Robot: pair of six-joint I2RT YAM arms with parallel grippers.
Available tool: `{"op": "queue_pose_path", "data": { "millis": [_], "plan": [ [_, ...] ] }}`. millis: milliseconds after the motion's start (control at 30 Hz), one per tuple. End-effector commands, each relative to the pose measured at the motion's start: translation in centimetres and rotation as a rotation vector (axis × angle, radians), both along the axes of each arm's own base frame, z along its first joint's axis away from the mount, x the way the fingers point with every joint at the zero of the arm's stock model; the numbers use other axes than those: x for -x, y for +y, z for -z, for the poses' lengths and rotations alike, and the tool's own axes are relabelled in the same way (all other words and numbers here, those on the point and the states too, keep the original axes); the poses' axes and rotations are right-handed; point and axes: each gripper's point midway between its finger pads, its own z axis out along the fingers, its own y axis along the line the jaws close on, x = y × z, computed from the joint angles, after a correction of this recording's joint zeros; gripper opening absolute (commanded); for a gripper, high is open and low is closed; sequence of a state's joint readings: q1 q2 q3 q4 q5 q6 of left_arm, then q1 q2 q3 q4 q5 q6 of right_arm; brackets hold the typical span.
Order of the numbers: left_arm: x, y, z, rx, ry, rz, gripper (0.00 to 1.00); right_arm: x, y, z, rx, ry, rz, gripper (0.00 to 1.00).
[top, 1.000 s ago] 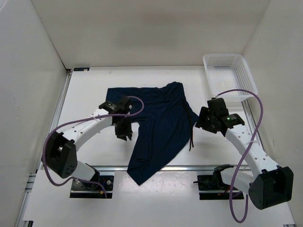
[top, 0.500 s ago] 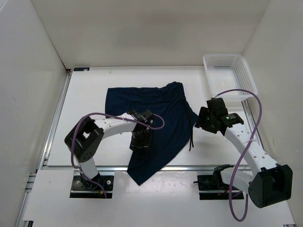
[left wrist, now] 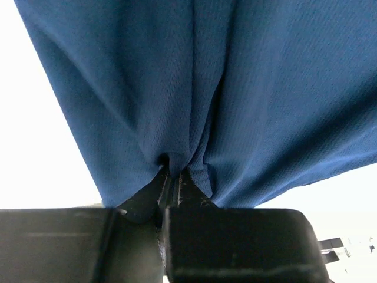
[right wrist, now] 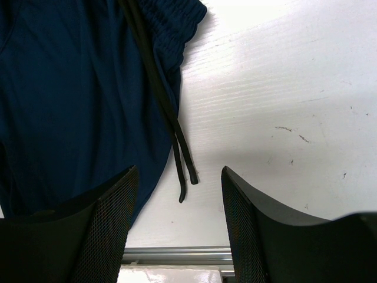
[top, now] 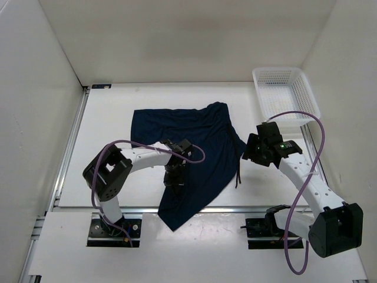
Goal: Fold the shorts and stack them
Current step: Flatten the shorts out
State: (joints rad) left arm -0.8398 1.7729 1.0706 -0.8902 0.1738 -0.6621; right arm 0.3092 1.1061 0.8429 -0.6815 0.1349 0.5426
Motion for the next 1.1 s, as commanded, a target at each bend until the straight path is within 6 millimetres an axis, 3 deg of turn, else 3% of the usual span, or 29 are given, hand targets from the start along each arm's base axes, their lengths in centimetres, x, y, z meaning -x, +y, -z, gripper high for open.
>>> {"op": "queue_pose_path", "data": {
  "millis": [0,100,200,233,400,500,600,633,700,733,767,833,933,1033,1067],
  "plan": [
    [-0.5,0.4,-2.7,0.017,-0.073,0.009,0.10,-0.8,0.1,-1.1,0.006,-0.039,-0.015,0.64],
    [-2.0,2.8,-4.7,-0.033,-0.120,-0.033,0.10,-1.0,0.3,-1.2,0.000,-0.035,-0.021,0.64],
    [-4.8,5.6,-5.8,-0.056,-0.164,-0.117,0.10,-1.1,0.5,-1.0,-0.008,-0.033,-0.026,0.64],
    [-5.6,7.7,-5.3,-0.075,-0.149,-0.162,0.10,-1.1,0.5,-1.0,-0.008,-0.033,-0.026,0.64],
    [-9.2,11.7,-3.4,-0.071,-0.137,-0.322,0.12,-1.1,0.5,-1.0,-0.007,-0.032,-0.026,0.64],
    [-11.8,13.9,-2.7,-0.098,-0.127,-0.463,0.31,-1.0,0.7,-0.8,-0.015,-0.029,-0.031,0.64],
    [-13.2,14.3,-2.7,-0.085,-0.134,-0.517,0.39,-1.0,0.7,-0.8,-0.015,-0.029,-0.031,0.64],
    [-13.5,14.6,-3.4,-0.079,-0.146,-0.530,0.55,-1.0,0.7,-0.8,-0.015,-0.029,-0.031,0.64],
    [-13.9,16.3,-4.3,-0.124,-0.175,-0.583,0.57,-0.8,0.6,-0.4,-0.007,-0.020,-0.038,0.65],
    [-14.2,16.8,-5.1,-0.132,-0.201,-0.597,0.76,-0.8,0.6,-0.1,-0.003,-0.010,-0.038,0.65],
    [-14.4,17.5,-6.1,-0.143,-0.232,-0.628,0.78,-0.8,0.5,0.1,0.004,-0.002,-0.046,0.67],
    [-15.3,18.6,-7.9,-0.173,-0.296,-0.671,0.78,-0.9,0.8,0.9,0.000,0.026,-0.053,0.70],
    [-16.4,17.7,-9.8,-0.121,-0.346,-0.675,0.76,-1.6,1.3,1.5,-0.005,0.050,-0.061,0.75],
    [-17.4,16.1,-9.0,-0.118,-0.321,-0.634,0.76,-2.7,1.6,2.4,-0.006,0.083,-0.071,0.77],
    [-17.6,15.8,-8.5,-0.116,-0.304,-0.640,0.76,-4.0,0.7,1.9,0.007,0.068,-0.042,0.78]
  ]
}}
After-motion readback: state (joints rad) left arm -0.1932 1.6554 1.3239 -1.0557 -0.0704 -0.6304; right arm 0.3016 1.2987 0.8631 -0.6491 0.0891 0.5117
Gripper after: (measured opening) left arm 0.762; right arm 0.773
